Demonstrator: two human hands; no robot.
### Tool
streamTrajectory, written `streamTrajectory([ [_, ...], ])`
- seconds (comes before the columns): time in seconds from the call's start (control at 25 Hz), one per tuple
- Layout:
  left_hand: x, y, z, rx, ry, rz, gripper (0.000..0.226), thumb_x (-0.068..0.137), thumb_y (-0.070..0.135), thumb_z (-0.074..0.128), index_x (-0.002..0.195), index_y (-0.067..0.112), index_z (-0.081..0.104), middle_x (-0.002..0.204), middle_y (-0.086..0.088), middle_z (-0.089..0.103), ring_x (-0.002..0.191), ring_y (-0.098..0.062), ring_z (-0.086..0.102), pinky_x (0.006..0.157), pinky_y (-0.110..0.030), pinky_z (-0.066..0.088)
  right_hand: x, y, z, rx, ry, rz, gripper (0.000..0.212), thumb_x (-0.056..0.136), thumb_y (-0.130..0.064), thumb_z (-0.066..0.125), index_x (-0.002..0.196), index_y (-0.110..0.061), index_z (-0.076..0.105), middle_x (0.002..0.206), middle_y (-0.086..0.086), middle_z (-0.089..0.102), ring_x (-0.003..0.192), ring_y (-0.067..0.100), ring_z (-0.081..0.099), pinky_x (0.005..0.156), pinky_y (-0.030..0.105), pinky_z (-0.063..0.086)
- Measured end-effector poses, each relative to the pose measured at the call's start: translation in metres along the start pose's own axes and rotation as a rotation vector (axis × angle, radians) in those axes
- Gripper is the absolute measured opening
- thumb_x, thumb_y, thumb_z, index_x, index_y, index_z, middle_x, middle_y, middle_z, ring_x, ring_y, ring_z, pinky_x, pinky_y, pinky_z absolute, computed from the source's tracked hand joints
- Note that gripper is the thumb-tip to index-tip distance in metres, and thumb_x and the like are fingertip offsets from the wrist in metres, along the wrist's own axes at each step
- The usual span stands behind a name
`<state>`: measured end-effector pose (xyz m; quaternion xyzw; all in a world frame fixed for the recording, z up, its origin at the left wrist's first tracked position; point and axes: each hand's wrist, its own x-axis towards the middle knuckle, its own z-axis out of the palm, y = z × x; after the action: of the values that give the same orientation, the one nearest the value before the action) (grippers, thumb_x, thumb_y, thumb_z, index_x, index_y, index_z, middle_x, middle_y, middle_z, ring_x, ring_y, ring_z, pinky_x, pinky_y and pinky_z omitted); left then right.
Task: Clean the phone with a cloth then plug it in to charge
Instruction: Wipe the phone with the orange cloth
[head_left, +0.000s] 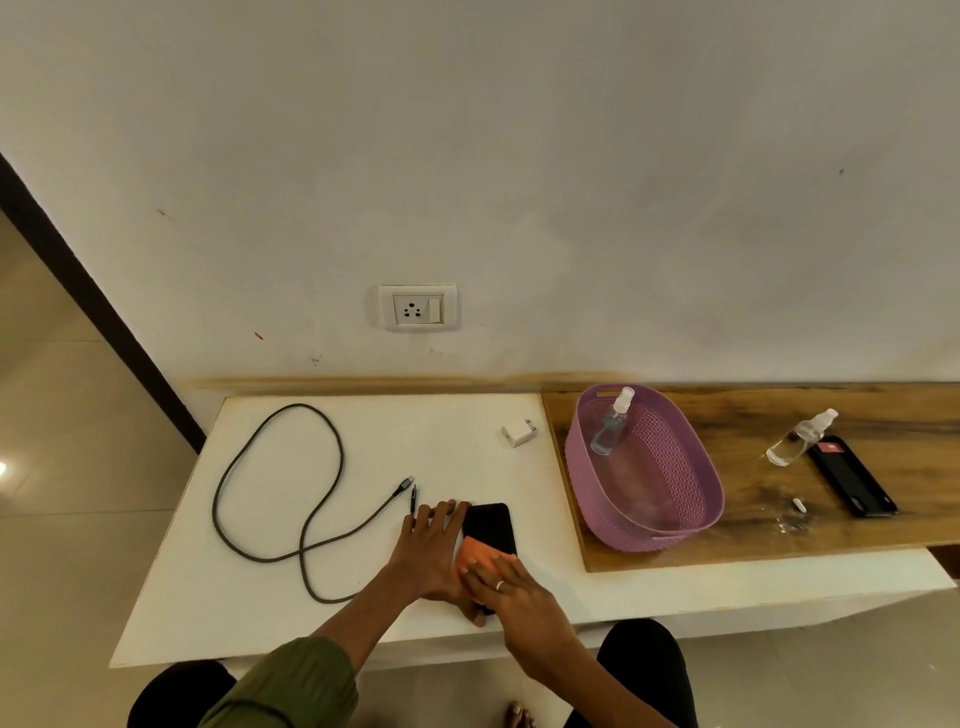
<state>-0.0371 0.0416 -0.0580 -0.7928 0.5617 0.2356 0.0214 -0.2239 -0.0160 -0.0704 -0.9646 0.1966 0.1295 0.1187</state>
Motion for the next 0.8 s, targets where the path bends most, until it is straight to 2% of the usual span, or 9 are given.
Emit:
streamTrajectory([
  [0.08,0.000,-0.001,0.001,-0.018,-0.005,0.009,0.154,0.038,0.090,0.069,0.155,0.027,-0.008,0.165,-0.001,0.001,0.149,-0.036,0.008,0.122,-0.054,0.012,0.000,0.010,-0.005,0.016,0.029,0.035,0.079,0.092,-0.011,0.054,0.152,-0.037,0.009,0.162,-0.007,0.012,0.150,0.025,0.008,0.119,0.039,0.012],
  [0.2,-0.001,-0.002,0.004,-0.007,0.005,0.000,0.157,0.035,0.093,0.066,0.155,0.027,-0.010,0.165,-0.001,-0.001,0.150,-0.035,0.008,0.122,-0.054,0.012,-0.002,0.024,-0.011,0.056,0.065,0.148,0.084,0.091,-0.006,0.053,0.151,-0.041,0.006,0.162,-0.011,0.007,0.150,0.026,0.007,0.118,0.041,0.025],
  [0.4,0.000,-0.002,0.005,-0.006,0.025,-0.004,0.158,0.032,0.094,0.065,0.155,0.026,-0.008,0.164,0.000,0.002,0.148,-0.034,0.012,0.121,-0.053,0.015,-0.003,0.018,-0.009,0.171,0.127,0.308,0.084,0.094,-0.003,0.050,0.152,-0.037,-0.001,0.163,-0.010,-0.001,0.150,0.026,0.000,0.117,0.038,0.027],
  [0.52,0.000,-0.002,0.003,-0.001,0.016,0.003,0.156,0.035,0.093,0.066,0.155,0.025,-0.007,0.165,-0.001,0.002,0.148,-0.035,0.012,0.121,-0.053,0.015,-0.004,0.005,-0.002,0.176,0.072,0.281,0.087,0.091,0.002,0.050,0.153,-0.035,0.000,0.163,-0.009,-0.006,0.150,0.025,-0.004,0.117,0.039,0.027],
  [0.6,-0.001,-0.001,0.003,0.001,0.012,0.005,0.154,0.037,0.091,0.069,0.155,0.026,-0.007,0.164,-0.001,0.004,0.148,-0.035,0.013,0.121,-0.053,0.015,-0.006,-0.002,0.002,0.142,-0.011,0.205,0.089,0.091,0.000,0.052,0.153,-0.033,-0.001,0.163,-0.007,-0.009,0.150,0.025,-0.008,0.119,0.041,0.023],
  [0.68,-0.002,-0.001,0.002,0.000,0.011,0.003,0.152,0.041,0.087,0.072,0.155,0.026,-0.007,0.163,-0.001,0.004,0.148,-0.035,0.011,0.122,-0.053,0.014,-0.006,-0.006,0.002,0.047,-0.091,0.094,0.086,0.092,-0.006,0.053,0.154,-0.026,-0.004,0.163,-0.001,-0.009,0.150,0.026,-0.009,0.121,0.041,0.008],
  [0.8,-0.001,-0.001,0.002,0.001,0.009,0.000,0.151,0.043,0.086,0.072,0.155,0.026,-0.009,0.164,-0.002,0.003,0.149,-0.036,0.009,0.122,-0.054,0.013,-0.009,-0.002,0.003,-0.041,-0.067,0.005,0.086,0.093,-0.007,0.054,0.153,-0.023,-0.005,0.163,0.001,-0.004,0.150,0.025,-0.005,0.120,0.037,-0.004],
])
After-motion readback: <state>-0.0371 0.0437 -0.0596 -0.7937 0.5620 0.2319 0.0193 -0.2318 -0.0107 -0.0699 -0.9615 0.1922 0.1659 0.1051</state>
